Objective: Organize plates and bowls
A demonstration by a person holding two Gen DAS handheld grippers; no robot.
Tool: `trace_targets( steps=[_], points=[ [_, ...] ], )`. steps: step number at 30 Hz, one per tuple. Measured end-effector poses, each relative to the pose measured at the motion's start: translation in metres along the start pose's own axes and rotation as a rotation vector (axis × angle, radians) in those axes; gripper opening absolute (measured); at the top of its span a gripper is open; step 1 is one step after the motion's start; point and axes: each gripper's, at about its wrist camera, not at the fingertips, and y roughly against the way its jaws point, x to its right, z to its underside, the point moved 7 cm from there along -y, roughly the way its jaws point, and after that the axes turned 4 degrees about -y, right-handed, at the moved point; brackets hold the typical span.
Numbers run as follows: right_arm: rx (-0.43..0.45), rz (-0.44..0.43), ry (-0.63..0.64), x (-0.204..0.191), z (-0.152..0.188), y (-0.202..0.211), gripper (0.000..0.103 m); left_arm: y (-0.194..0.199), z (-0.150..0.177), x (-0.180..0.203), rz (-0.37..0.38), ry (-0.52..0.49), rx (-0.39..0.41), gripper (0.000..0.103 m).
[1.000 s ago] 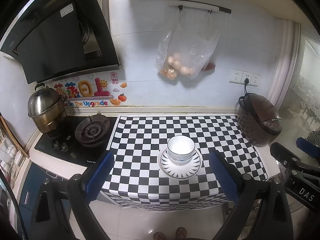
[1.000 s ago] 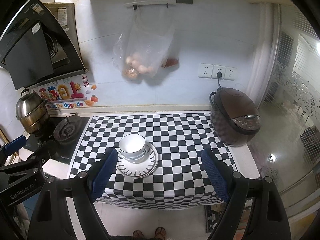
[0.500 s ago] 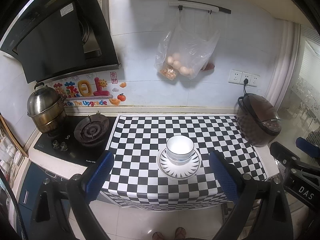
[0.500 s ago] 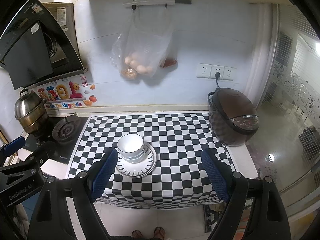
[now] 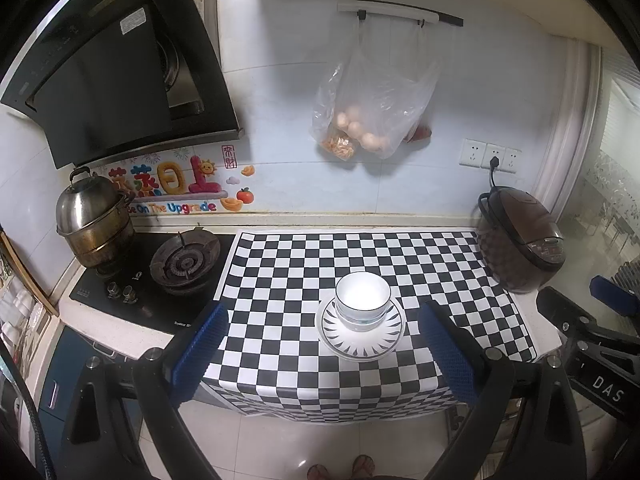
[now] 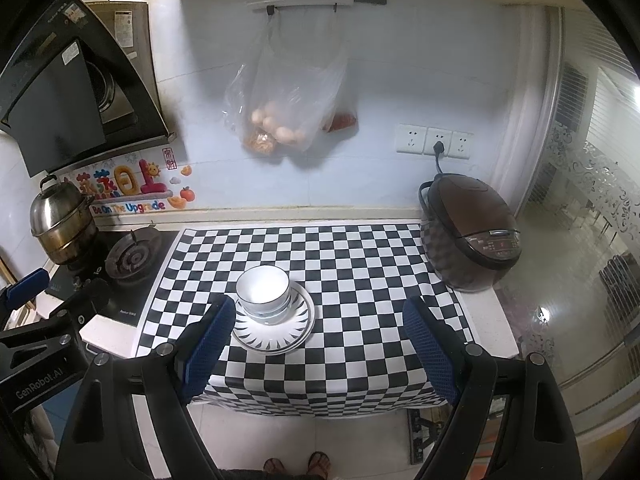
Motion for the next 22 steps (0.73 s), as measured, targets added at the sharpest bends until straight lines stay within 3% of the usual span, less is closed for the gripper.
trace_targets(
  steps=[22],
  points=[
    [-0.015,-0.003,-0.001,-0.0004,-0.0003,-0.0070,0.088,-0.0050,-0.0039,-0.0036,-0.004,-0.005,0.002,0.097]
  ],
)
